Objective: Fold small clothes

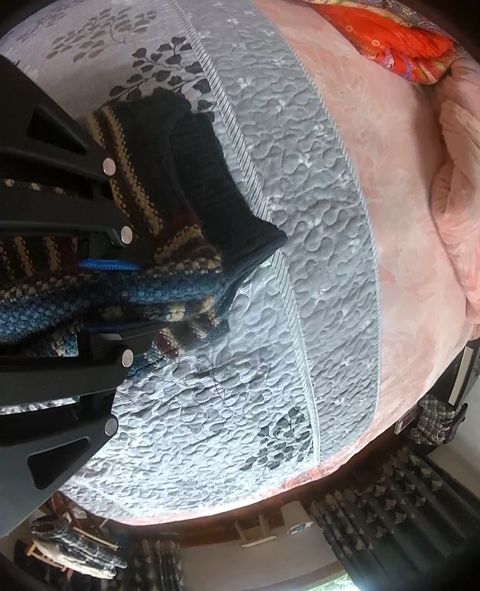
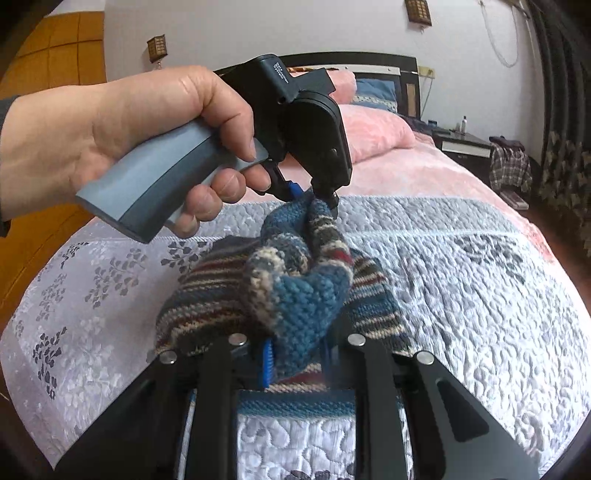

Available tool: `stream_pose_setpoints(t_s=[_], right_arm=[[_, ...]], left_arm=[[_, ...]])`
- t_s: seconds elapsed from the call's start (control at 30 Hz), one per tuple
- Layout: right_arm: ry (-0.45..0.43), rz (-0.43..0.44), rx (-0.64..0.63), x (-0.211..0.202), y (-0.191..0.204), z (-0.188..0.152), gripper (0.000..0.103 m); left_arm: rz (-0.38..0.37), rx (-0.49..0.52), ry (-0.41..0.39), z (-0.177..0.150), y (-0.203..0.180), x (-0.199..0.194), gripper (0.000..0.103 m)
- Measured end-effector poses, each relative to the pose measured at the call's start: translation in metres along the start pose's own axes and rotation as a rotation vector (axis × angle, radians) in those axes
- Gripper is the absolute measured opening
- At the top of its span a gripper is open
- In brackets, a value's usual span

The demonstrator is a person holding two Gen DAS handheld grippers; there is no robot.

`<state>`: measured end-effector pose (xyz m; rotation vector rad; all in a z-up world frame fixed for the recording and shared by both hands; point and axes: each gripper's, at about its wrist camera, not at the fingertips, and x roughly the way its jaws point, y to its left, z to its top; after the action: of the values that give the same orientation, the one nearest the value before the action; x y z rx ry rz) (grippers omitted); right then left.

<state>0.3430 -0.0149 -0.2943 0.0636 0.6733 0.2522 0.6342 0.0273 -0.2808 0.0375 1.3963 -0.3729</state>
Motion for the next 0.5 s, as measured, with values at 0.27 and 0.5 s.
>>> stream_pose_setpoints(t_s=[0.27,0.5], right_arm=[[0.052,0.044,0.076,0.015,-0.035,-0.021,0.016],[0.142,0.190,0.217,0.040,-0.072,-0.040,0.024]], left_arm=[[0.088,-0.001,-0.021,0.000,-0.018,0.026,0.021],[0.050,-0.020,-0.114,0.000,-0.024,0.036,0.053]])
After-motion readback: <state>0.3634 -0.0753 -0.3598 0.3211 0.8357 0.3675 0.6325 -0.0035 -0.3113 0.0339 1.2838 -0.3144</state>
